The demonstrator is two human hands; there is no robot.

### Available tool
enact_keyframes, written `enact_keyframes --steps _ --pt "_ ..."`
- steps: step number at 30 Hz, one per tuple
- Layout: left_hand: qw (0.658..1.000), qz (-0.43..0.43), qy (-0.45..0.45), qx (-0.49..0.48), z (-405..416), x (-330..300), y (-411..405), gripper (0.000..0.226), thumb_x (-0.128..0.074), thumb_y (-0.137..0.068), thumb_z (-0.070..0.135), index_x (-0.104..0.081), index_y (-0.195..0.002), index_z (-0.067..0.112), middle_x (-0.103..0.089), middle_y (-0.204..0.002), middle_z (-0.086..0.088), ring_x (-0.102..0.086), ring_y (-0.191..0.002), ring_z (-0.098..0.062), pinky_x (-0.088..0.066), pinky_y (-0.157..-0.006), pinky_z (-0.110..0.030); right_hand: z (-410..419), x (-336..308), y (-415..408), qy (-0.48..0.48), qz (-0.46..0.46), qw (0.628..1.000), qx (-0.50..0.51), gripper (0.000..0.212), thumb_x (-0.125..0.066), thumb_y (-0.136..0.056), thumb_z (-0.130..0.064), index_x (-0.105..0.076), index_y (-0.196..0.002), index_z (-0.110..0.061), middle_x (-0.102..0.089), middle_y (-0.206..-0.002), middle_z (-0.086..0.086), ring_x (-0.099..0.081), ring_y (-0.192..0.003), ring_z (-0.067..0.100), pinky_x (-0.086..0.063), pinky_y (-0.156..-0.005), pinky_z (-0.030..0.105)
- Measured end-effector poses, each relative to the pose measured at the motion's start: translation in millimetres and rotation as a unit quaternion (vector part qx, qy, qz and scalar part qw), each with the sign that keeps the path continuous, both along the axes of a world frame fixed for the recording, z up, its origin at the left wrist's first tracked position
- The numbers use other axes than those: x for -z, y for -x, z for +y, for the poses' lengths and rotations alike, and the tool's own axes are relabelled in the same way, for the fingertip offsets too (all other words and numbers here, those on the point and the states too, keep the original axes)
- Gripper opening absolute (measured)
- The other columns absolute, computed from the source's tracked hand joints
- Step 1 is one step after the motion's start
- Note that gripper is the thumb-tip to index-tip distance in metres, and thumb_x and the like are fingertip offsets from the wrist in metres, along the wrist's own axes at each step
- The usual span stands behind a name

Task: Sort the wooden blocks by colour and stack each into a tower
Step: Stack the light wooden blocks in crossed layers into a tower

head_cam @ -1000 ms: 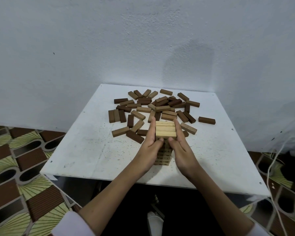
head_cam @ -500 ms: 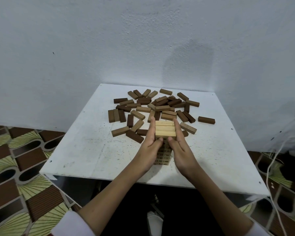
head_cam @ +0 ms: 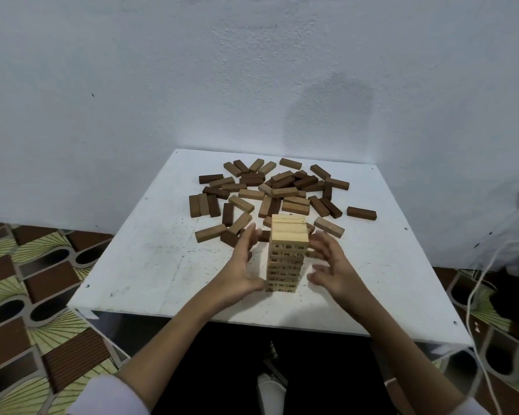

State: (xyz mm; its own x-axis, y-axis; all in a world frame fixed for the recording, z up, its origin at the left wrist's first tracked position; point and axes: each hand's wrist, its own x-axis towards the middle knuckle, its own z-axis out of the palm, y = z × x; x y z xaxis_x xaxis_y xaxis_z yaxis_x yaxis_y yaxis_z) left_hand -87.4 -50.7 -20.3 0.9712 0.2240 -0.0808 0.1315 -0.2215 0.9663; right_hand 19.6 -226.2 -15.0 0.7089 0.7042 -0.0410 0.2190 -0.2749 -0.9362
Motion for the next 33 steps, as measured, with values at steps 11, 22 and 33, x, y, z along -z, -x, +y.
enact_keyframes --steps 11,22,33 --pt "0.985 0.055 -0.162 0.032 7.6 33.3 -18.7 0.112 -0.085 -0.063 0.021 -0.011 -0.147 0.024 -0.040 -0.131 0.001 -0.047 -0.107 -0.011 -0.043 -0.087 -0.019 18.6 18.5 0.7 0.165 -0.053 0.984 -0.035 0.101 -0.079 -0.072 -0.016 -0.011 -0.146 -0.025 -0.041 -0.134 -0.001 -0.046 -0.106 0.009 -0.040 -0.083 0.016" --pt "0.990 0.010 -0.140 0.027 10.3 43.3 -29.2 0.095 -0.082 -0.066 0.014 -0.025 -0.140 0.031 -0.052 -0.118 0.002 -0.055 -0.096 -0.016 -0.048 -0.070 -0.017 30.4 27.5 -3.0 0.167 -0.039 0.985 -0.017 0.091 -0.079 -0.071 -0.014 -0.021 -0.138 -0.028 -0.038 -0.120 -0.003 -0.044 -0.105 0.010 -0.040 -0.082 0.018" --pt "0.989 -0.002 -0.144 0.029 12.2 46.3 -29.4 0.092 -0.081 -0.066 0.018 -0.026 -0.136 0.040 -0.054 -0.117 0.004 -0.055 -0.097 -0.015 -0.052 -0.076 -0.023 31.0 25.2 -3.7 0.172 -0.038 0.984 -0.021 0.086 -0.077 -0.073 -0.012 -0.022 -0.138 -0.027 -0.038 -0.118 -0.004 -0.044 -0.107 0.012 -0.040 -0.088 0.021"
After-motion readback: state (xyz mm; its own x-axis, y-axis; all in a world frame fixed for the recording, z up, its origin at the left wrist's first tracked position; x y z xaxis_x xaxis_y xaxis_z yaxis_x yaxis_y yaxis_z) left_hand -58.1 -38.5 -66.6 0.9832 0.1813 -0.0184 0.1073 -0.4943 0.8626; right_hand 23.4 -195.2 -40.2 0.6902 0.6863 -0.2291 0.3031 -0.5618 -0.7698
